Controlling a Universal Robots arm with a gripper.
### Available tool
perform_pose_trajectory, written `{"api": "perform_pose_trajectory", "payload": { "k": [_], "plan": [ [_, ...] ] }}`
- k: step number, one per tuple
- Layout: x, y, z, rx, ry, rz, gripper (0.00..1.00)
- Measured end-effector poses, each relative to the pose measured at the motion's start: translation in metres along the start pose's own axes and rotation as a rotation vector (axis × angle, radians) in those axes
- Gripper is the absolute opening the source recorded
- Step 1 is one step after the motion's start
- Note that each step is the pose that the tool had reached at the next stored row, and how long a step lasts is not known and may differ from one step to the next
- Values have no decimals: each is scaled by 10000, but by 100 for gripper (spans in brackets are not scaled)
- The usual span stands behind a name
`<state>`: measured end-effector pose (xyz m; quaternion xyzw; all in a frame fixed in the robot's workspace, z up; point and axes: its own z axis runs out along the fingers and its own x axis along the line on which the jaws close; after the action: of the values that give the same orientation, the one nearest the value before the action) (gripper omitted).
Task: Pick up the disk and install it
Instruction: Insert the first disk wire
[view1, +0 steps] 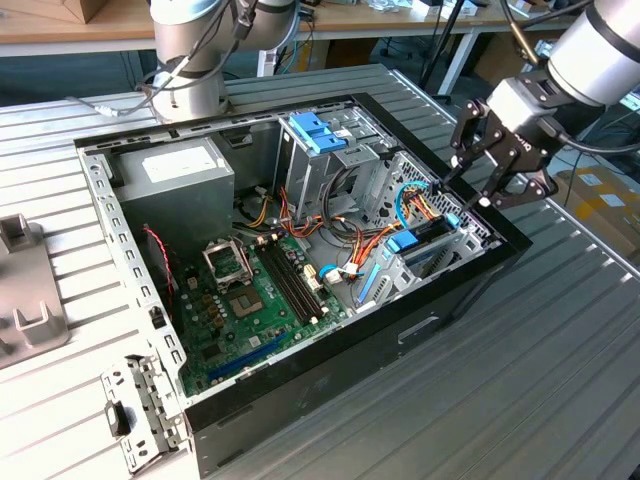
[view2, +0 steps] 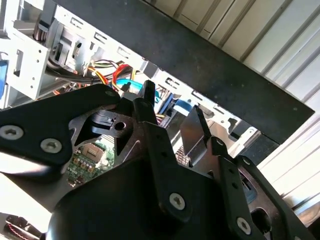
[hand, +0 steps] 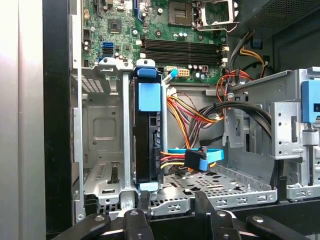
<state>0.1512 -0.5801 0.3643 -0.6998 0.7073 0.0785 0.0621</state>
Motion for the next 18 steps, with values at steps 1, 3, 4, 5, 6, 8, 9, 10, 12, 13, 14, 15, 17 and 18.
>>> {"api": "perform_pose_trajectory", "payload": {
  "k": [1, 3, 4, 5, 6, 8, 9, 10, 12, 13, 14, 15, 17, 18],
  "plan": [
    [-14, 1, 2, 0, 3, 0, 48],
    [-37, 11, 8, 0, 0, 0, 48],
    [-45, 28, 9, 0, -3, 0, 48],
    [-50, 47, 11, 0, -7, -1, 48],
    [-54, 66, 12, 0, -9, -1, 48],
    [-61, 105, 14, 0, -10, -1, 48],
    [-66, 135, 16, 0, -12, 0, 48],
    [-72, 161, 18, 1, -12, -1, 48],
    [-93, 211, 24, 8, -13, -2, 48],
    [-104, 226, 26, 12, -13, -3, 48],
    [-128, 245, 30, 22, -11, -8, 48],
    [-143, 248, 30, 29, 3, -18, 48],
    [-170, 255, 20, 44, 109, -36, 48],
    [-182, 260, 12, 52, 177, -43, 48]
  ]
}}
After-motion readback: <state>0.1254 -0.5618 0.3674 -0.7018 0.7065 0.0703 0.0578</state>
